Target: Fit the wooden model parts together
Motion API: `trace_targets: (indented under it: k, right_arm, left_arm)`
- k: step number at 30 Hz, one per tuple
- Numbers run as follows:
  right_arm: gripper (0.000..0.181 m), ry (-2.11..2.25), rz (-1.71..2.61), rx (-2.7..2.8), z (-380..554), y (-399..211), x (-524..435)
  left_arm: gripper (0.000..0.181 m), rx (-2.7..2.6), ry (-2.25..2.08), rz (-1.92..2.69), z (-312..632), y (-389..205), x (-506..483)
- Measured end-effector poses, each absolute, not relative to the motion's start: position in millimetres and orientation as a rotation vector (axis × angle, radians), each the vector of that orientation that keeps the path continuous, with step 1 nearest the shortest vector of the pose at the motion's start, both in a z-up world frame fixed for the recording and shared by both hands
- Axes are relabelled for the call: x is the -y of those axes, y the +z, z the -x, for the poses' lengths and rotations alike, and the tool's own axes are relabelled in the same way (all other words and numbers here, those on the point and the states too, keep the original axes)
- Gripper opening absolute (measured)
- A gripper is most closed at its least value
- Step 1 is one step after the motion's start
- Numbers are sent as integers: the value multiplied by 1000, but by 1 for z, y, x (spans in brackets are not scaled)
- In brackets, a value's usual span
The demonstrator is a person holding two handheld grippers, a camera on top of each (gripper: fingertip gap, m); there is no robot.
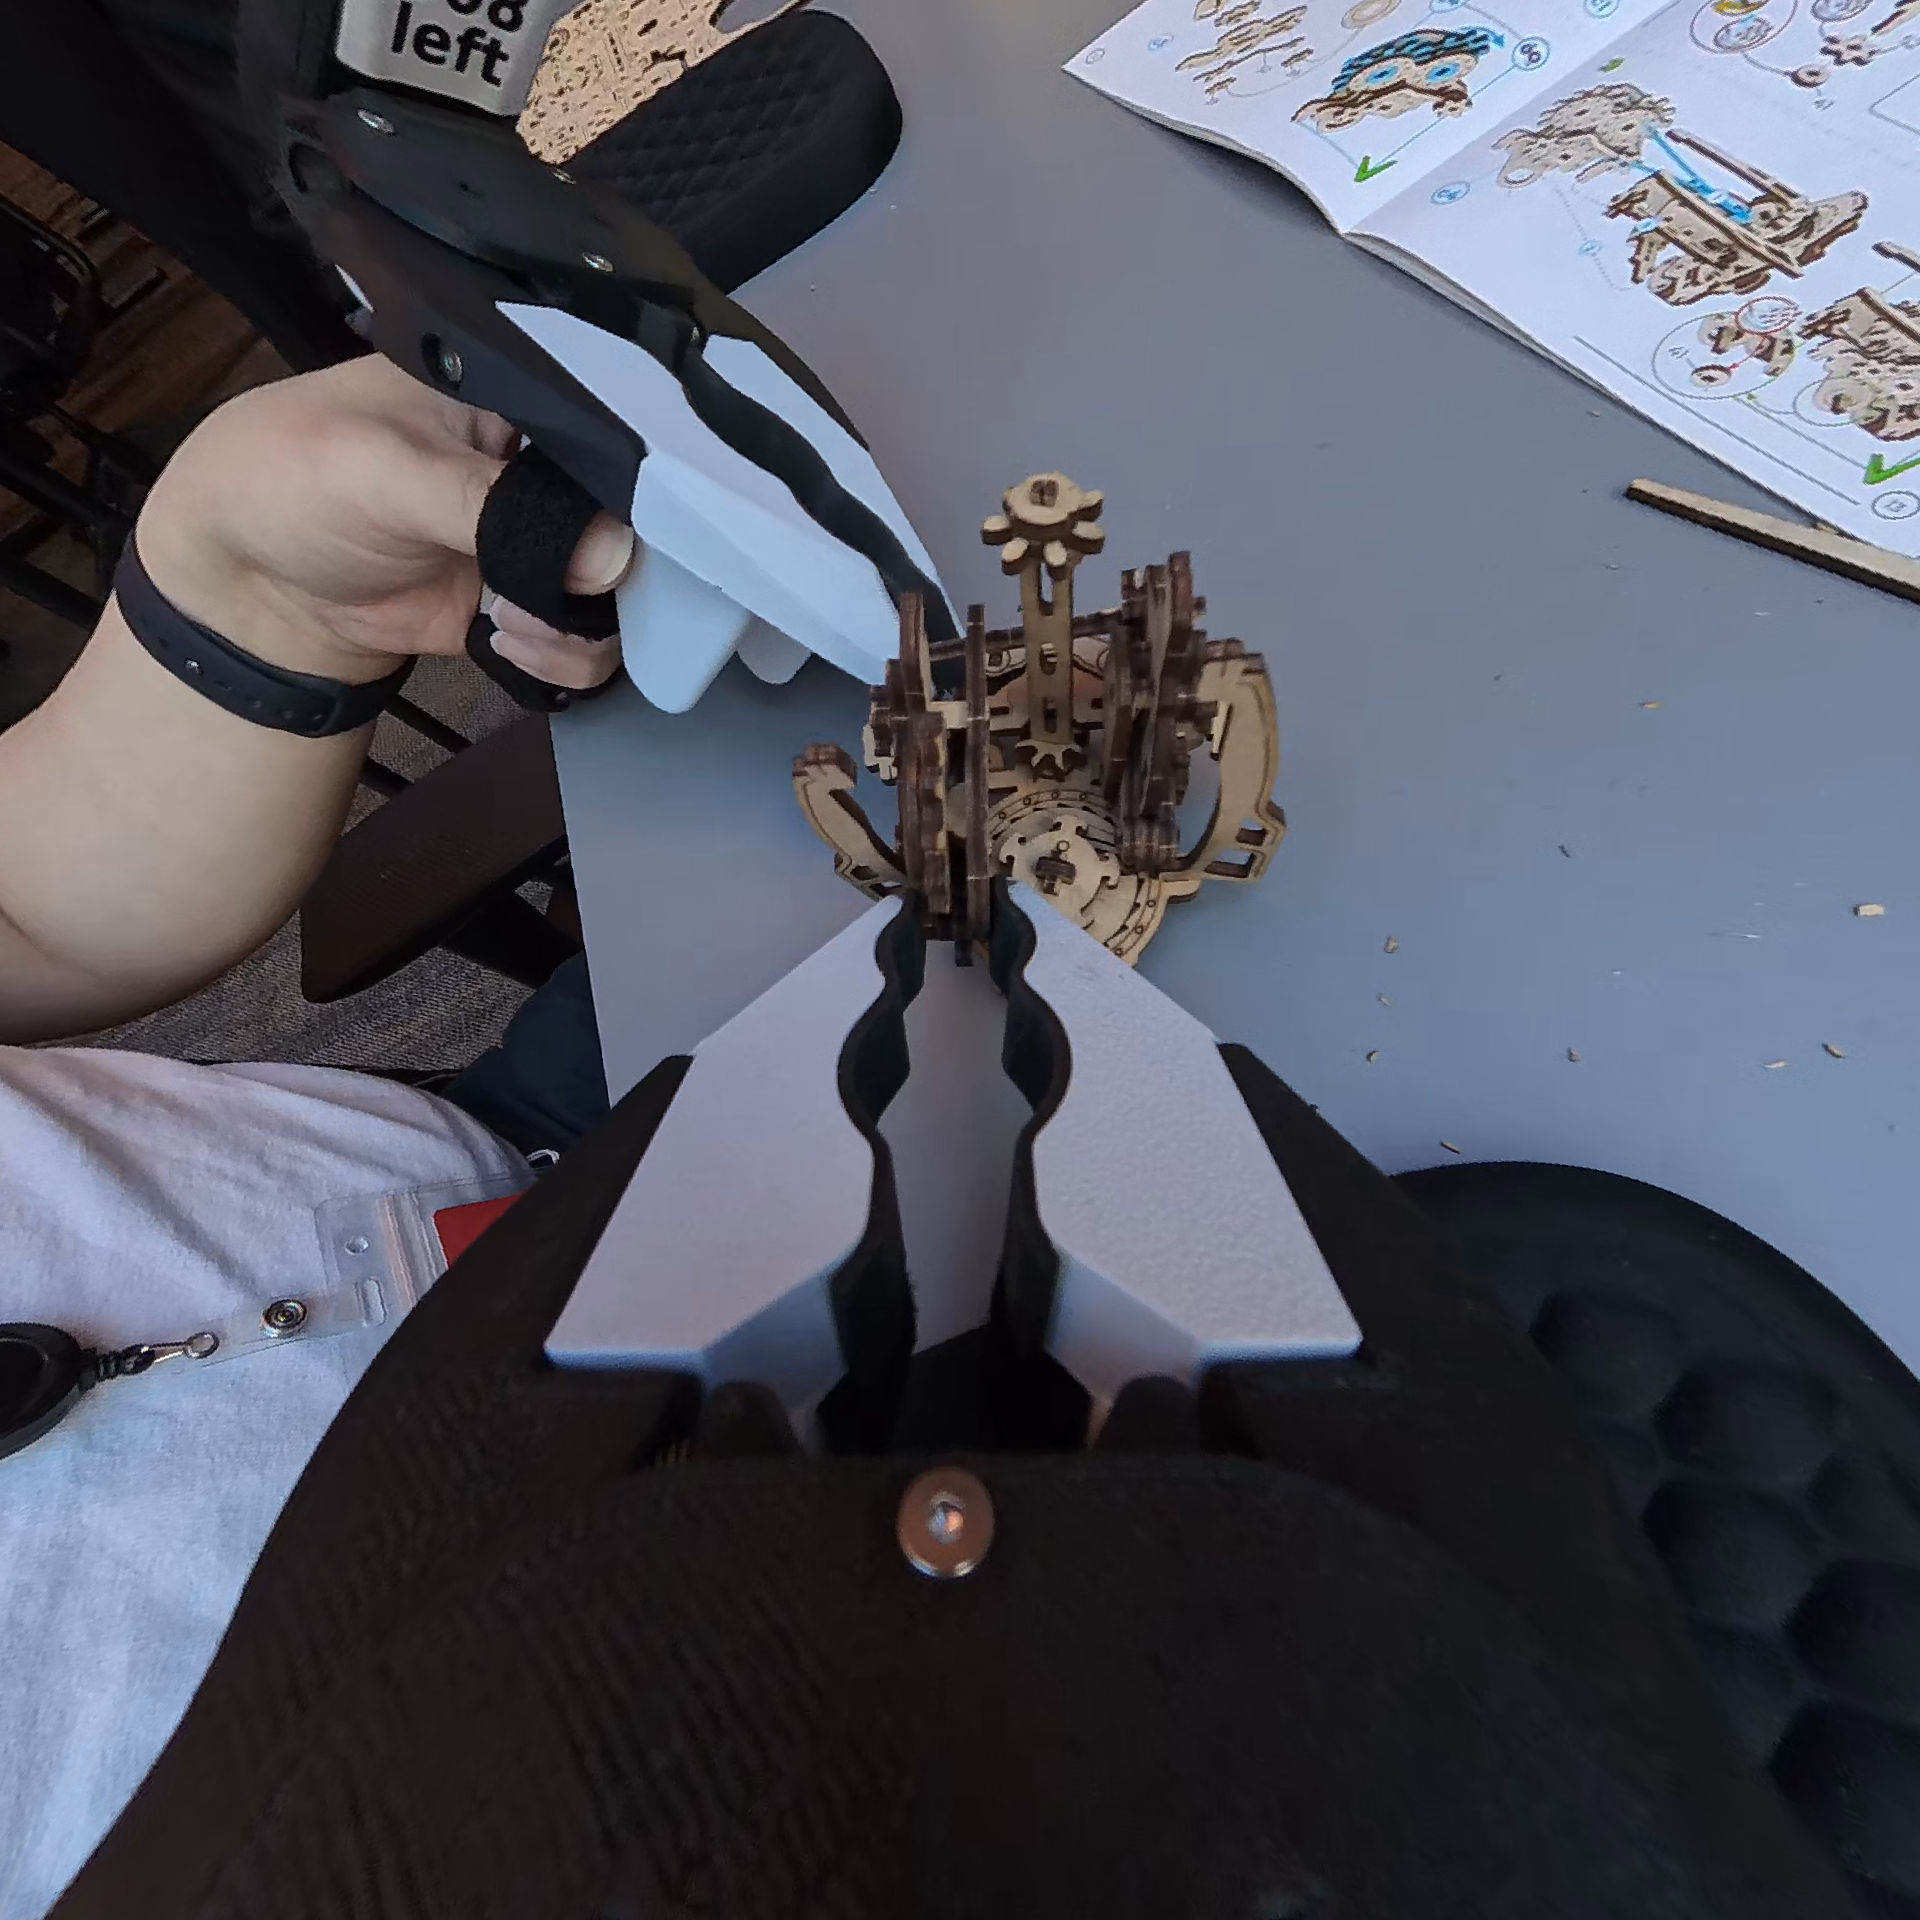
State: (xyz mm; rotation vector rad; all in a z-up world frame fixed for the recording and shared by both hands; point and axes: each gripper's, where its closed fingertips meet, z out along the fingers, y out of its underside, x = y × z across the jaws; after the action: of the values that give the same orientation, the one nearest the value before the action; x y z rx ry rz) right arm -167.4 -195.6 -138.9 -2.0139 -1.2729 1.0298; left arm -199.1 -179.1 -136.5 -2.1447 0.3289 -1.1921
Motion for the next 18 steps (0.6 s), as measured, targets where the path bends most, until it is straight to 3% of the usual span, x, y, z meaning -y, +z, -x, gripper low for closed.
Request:
trace_targets:
  k: [18]
  right_arm:
    - [11,1012,1997,1305,167,-139,196]
  left_arm:
    - [2,-132,-1733,2156,189,-135,182]
